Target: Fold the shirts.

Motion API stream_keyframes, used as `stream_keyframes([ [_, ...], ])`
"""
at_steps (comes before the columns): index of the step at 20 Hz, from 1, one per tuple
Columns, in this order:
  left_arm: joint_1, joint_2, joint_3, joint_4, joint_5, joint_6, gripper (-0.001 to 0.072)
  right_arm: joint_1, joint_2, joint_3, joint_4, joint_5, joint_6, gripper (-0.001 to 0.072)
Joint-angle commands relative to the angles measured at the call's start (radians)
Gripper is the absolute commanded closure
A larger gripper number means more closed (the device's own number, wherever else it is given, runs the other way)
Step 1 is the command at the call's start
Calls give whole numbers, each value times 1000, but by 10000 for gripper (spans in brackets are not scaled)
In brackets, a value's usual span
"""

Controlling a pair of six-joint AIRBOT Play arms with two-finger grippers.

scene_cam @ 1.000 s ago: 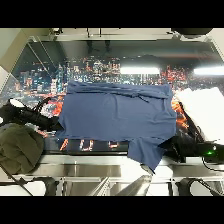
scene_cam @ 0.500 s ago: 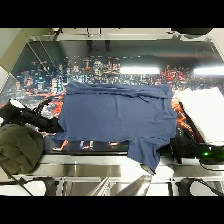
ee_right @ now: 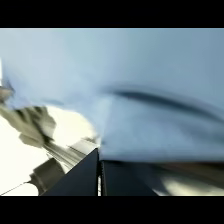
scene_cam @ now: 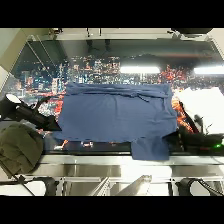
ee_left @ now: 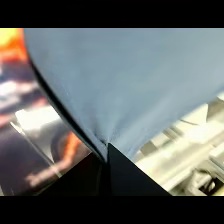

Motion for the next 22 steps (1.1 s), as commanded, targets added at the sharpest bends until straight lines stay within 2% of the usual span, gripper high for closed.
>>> stream_keyframes([
  [1, 1, 1, 120, -56, -149, 0, 678, 2, 47, 179, 51, 11, 70, 697],
  [5, -1, -44, 267, -181, -132, -1, 679, 53, -148, 319, 238, -79, -19, 697],
  [11, -2, -283, 520, -327, -81, -54, 678, 167, -580, 594, 569, -189, -221, 696],
  [16, -2, -491, 732, -365, -17, -92, 679, 206, -887, 876, 587, -229, -238, 696],
  [22, -42, -685, 957, -372, -10, -138, 679, 206, -978, 962, 582, -284, -261, 696],
])
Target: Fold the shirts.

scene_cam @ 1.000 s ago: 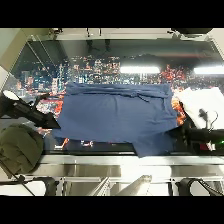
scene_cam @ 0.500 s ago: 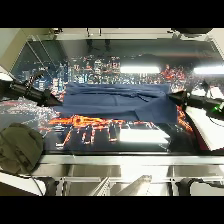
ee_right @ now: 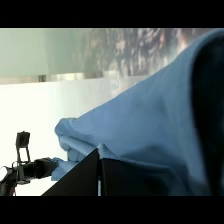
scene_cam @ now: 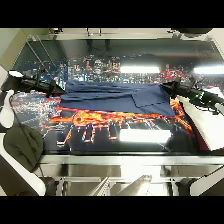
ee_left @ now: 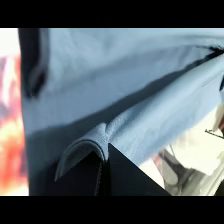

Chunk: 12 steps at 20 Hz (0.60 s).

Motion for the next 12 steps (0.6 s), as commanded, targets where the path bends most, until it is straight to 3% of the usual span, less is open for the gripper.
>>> stream_keyframes([
  [1, -30, -97, 123, -10, 12, -27, 679, 3, -45, 39, 7, -29, -37, 696],
  [9, -37, -102, 198, -85, 39, -55, 675, 3, -45, 39, -56, -25, -46, 695],
  [11, -21, -102, 199, -90, 51, -63, 437, 0, -40, 40, -64, -21, -64, 695],
  [12, -12, -102, 199, -111, 62, -64, 437, 0, -35, 42, -66, -8, -94, 682],
])
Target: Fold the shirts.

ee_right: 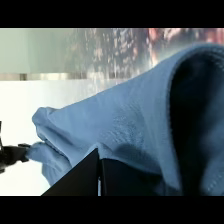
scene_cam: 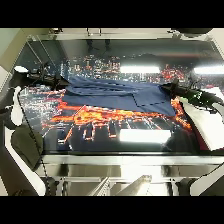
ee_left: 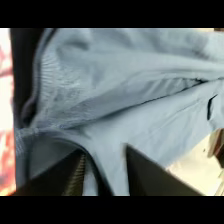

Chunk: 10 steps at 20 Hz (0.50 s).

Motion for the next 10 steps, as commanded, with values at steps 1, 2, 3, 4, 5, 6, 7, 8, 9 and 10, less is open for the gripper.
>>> stream_keyframes([
  [1, 26, -2, 6, -81, 31, -11, 438, -1, 10, 8, -17, 31, -65, 578],
  [2, 36, -1, 6, -143, 47, -10, 438, -4, 15, 16, -17, 46, -79, 471],
  [3, 48, 2, 6, -218, 69, -9, 438, -11, 17, 29, -18, 68, -97, 469],
  [4, 63, 6, 6, -285, 85, -4, 438, -26, 17, 51, -43, 87, -95, 466],
  [5, 79, 14, 6, -345, 95, 16, 439, -45, 17, 79, -89, 105, -90, 426],
  [6, 92, 23, 6, -373, 97, 28, 439, -67, 17, 111, -150, 129, -70, 314],
  [7, 107, 41, 6, -373, 100, 30, 439, -87, 17, 142, -216, 151, -43, 229],
  [8, 119, 61, 6, -367, 108, 40, 439, -105, 17, 171, -281, 171, -10, 204],
  [9, 127, 79, 6, -367, 120, 55, 440, -117, 17, 197, -343, 185, 24, 204],
  [10, 132, 97, 6, -367, 127, 71, 441, -121, 17, 214, -396, 195, 40, 192],
])
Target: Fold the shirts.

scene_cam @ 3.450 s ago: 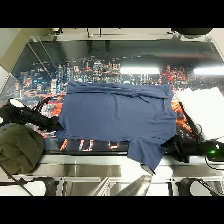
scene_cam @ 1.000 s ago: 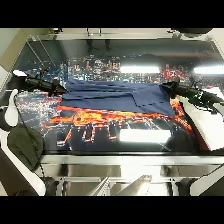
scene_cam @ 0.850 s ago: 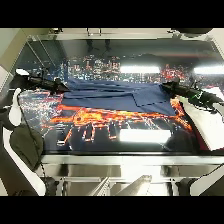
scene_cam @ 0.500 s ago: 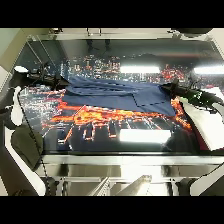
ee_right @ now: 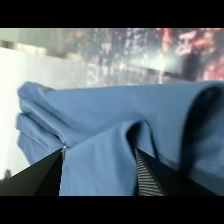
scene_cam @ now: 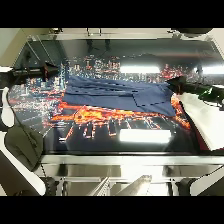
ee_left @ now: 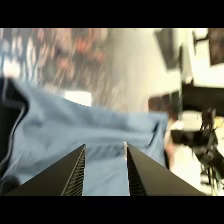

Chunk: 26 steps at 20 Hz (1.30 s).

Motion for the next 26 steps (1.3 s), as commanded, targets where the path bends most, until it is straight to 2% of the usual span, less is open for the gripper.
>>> stream_keyframes([
  [1, 25, 53, 1, -47, 27, 39, 443, -32, 1, 74, -228, 62, 98, 53],
  [2, 18, 65, 1, -47, 6, 39, 508, -30, 0, 74, -274, 77, 129, 33],
  [3, 9, 73, 1, -45, -24, 43, 707, -27, 0, 74, -328, 87, 161, 33],
  [5, -14, 83, 1, -45, -46, 42, 710, -26, 0, 74, -441, 105, 225, 34],
  [8, -53, 85, 1, -41, -46, 41, 710, -26, 0, 74, -526, 153, 259, 39],
  [13, -167, 85, 1, 176, -48, 7, 711, 27, 0, 74, -541, 144, 270, 39],
  [14, -198, 85, 0, 218, -48, 1, 711, 56, 0, 74, -541, 126, 270, 54],
  [16, -249, 85, 1, 287, -47, -16, 711, 117, 0, 74, -539, 70, 271, 158],
  [19, -315, 85, 0, 364, -58, -16, 710, 199, -1, 74, -533, 13, 271, 158],
  [20, -332, 85, 0, 375, -60, -15, 709, 213, -1, 75, -529, 5, 271, 236],
  [21, -349, 84, 0, 375, -64, -14, 709, 222, -1, 77, -522, 4, 271, 504],
  [22, -365, 85, 0, 374, -63, -14, 709, 222, 0, 80, -521, 6, 273, 633],
  [23, -385, 84, 0, 374, -51, -14, 709, 221, 2, 84, -522, 9, 288, 634],
  [24, -401, 84, 0, 375, -35, -14, 709, 220, 6, 89, -522, 16, 302, 695],
  [26, -450, 82, 0, 406, -2, -14, 708, 221, 27, 107, -522, 56, 313, 697],
])
